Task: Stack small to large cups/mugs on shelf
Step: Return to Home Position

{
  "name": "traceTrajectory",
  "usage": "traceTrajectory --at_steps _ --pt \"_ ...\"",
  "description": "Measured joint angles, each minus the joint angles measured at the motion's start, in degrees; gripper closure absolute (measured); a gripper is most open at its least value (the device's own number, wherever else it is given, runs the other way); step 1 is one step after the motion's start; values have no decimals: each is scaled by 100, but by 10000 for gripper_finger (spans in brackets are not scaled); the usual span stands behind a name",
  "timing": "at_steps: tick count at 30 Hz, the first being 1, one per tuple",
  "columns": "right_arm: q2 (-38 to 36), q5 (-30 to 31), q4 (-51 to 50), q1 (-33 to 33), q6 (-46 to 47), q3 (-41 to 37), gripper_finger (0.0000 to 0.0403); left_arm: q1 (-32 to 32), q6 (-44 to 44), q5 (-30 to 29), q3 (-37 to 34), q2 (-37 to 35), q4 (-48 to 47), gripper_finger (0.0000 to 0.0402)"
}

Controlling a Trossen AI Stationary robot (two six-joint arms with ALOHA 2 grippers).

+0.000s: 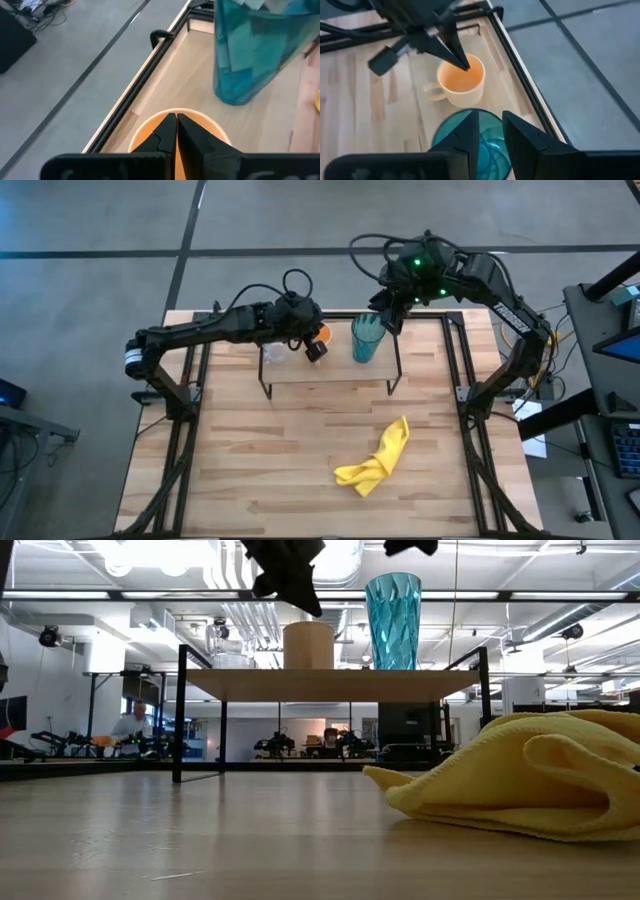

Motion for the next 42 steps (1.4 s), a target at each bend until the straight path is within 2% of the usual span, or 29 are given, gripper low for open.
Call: traceTrajectory --at_steps 5,10,17,23,29,32,35,42 --pt "0 -5 -265 281 272 265 349 5 -2 51 44 -158 -98 402" --pt "-24 41 -932 767 581 377 389 -116 -292 311 257 -654 -348 402" --pt "-208 65 -1281 1421 787 368 394 -336 -295 334 227 -1736 -726 402" --pt "-585 872 -1361 1823 1394 331 394 -362 -297 332 223 -2738 -1168 402" --pt "-880 967 -1371 1939 1850 271 394 -362 -420 330 132 -3529 -1153 402" --pt "-1103 1088 -1085 2005 1363 -10 394 -362 -686 337 -10 -3802 -1165 402" --pt "-1449 1080 -468 2031 1253 -555 394 -360 -778 339 -165 -4016 -1367 402" --pt "-2739 909 1202 2201 1488 -2489 394 -360 -1526 346 -988 -4602 -1401 402"
